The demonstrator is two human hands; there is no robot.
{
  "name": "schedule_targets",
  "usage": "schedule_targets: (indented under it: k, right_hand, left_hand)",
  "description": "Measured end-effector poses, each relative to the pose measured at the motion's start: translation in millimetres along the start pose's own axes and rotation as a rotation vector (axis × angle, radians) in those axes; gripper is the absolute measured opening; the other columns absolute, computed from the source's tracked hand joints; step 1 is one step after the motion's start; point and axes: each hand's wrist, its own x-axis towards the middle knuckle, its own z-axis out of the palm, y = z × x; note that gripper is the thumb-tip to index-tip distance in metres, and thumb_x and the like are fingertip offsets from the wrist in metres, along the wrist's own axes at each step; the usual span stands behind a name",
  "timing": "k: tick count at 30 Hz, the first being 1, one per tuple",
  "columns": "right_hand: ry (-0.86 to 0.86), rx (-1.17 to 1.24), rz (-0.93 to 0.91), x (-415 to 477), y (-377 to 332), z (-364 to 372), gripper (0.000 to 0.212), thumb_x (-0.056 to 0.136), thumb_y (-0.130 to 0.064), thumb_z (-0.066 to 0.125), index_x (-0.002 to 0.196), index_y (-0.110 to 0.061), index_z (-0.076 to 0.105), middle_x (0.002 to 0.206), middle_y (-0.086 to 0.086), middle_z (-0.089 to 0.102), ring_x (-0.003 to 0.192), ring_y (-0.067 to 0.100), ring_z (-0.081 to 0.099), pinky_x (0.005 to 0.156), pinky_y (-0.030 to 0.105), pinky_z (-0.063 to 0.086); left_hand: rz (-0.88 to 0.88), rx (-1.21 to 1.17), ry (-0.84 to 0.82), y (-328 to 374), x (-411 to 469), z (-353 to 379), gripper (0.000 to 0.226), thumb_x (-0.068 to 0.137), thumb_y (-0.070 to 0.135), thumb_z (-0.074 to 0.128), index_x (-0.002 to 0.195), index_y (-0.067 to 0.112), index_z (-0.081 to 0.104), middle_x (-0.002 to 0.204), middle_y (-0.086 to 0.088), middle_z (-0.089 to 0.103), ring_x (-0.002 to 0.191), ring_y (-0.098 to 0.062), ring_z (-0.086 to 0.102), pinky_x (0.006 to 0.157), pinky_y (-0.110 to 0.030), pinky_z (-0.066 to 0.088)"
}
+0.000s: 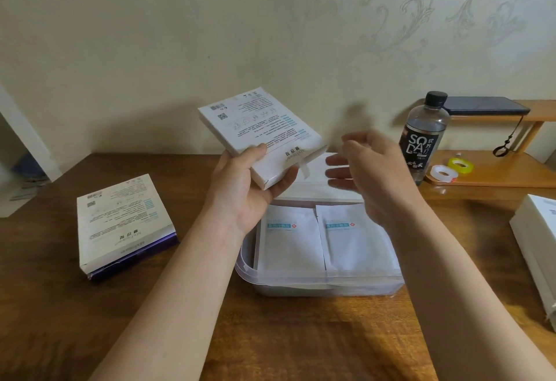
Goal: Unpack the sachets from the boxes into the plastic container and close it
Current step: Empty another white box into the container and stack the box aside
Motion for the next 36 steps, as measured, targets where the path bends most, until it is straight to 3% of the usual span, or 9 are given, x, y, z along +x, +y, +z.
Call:
schedule_targets:
  k: [2,5,11,17,20,26,30,34,36]
  right_hand:
    - [-0.112,0.113,0.095,2.7,4.1,0.1,0.039,0.094,-0.009,0.057,0.132,-0.018,0.052,0.098,0.015,0.073,0.084,0.029,0.074,0.074,0.041,0.062]
    - [-0.215,0.221,0.106,6.1,10.1,0.5,0.055,0.091,-0.001,0.062,0.139,-0.023,0.048,0.101,0.016,0.075,0.089,0.032,0.075,0.077,0.039,0.06]
    - [-0.284,0.363,0.089,2.8,7.8,-2.0,0.041,0.091,0.009,0.058,0.126,-0.012,0.06,0.1,0.019,0.076,0.081,0.029,0.073,0.077,0.036,0.059]
    - [-0.238,0.414,0.118,1.8,4.5,-1.0,0.038,0.089,0.014,0.052,0.12,-0.007,0.061,0.092,0.019,0.075,0.07,0.031,0.072,0.071,0.037,0.06]
    - [-0.186,0.425,0.135,2.6,4.6,0.1,0.041,0.086,0.016,0.048,0.12,-0.004,0.059,0.086,0.02,0.074,0.059,0.028,0.068,0.06,0.033,0.057]
    - [-0.138,0.384,0.126,8.6,11.4,-2.0,0.045,0.083,0.02,0.044,0.117,-0.004,0.061,0.091,0.017,0.074,0.069,0.025,0.073,0.063,0.034,0.059]
    - [-0.149,0.345,0.095,11.9,15.3,-3.0,0.055,0.079,0.025,0.038,0.119,-0.002,0.063,0.102,0.023,0.07,0.077,0.025,0.071,0.069,0.034,0.06]
    - [-0.119,0.252,0.047,15.4,18.7,-2.5,0.061,0.078,0.026,0.043,0.124,-0.008,0.062,0.113,0.023,0.065,0.093,0.033,0.071,0.075,0.038,0.062]
    - [-0.062,0.07,-0.034,16.3,22.0,-2.4,0.063,0.077,0.023,0.049,0.124,-0.017,0.064,0.106,0.017,0.068,0.092,0.03,0.071,0.078,0.04,0.062]
  left_hand:
    - [-0.001,0.015,-0.044,-1.9,-1.2,1.6,0.043,0.1,0.003,0.052,0.139,0.019,0.053,0.125,-0.013,0.071,0.106,-0.033,0.072,0.068,-0.042,0.06]
    - [0.004,0.025,-0.077,-4.0,-2.6,4.1,0.043,0.1,0.003,0.052,0.14,0.02,0.051,0.127,-0.013,0.07,0.115,-0.035,0.068,0.069,-0.041,0.06]
    - [-0.008,-0.009,-0.085,-7.2,-4.6,8.0,0.039,0.1,0.004,0.052,0.137,0.019,0.055,0.123,-0.012,0.072,0.105,-0.031,0.073,0.067,-0.039,0.06]
    - [-0.019,0.021,-0.078,-10.8,-5.7,11.1,0.041,0.101,0.004,0.051,0.14,0.017,0.052,0.126,-0.013,0.07,0.111,-0.035,0.07,0.069,-0.042,0.06]
    - [-0.027,0.082,-0.089,-12.0,-6.6,10.9,0.04,0.102,0.006,0.049,0.14,0.018,0.052,0.127,-0.013,0.07,0.112,-0.037,0.069,0.072,-0.047,0.06]
    - [-0.094,0.131,-0.113,-10.2,-10.6,13.2,0.029,0.106,0.016,0.046,0.134,0.019,0.056,0.123,-0.013,0.072,0.107,-0.037,0.072,0.071,-0.056,0.062]
    - [-0.175,0.147,-0.024,-8.1,-11.8,13.2,0.025,0.105,0.029,0.05,0.122,0.017,0.064,0.116,-0.012,0.074,0.092,-0.032,0.076,0.055,-0.042,0.062]
    - [-0.234,0.154,0.106,-6.6,-8.7,10.7,0.03,0.1,0.037,0.06,0.114,0.011,0.068,0.104,-0.008,0.072,0.074,-0.02,0.071,0.035,-0.022,0.051]
    - [-0.271,0.118,0.117,-4.7,-5.9,8.8,0.034,0.098,0.037,0.062,0.122,0.012,0.067,0.114,-0.006,0.062,0.078,-0.014,0.062,0.033,-0.018,0.047]
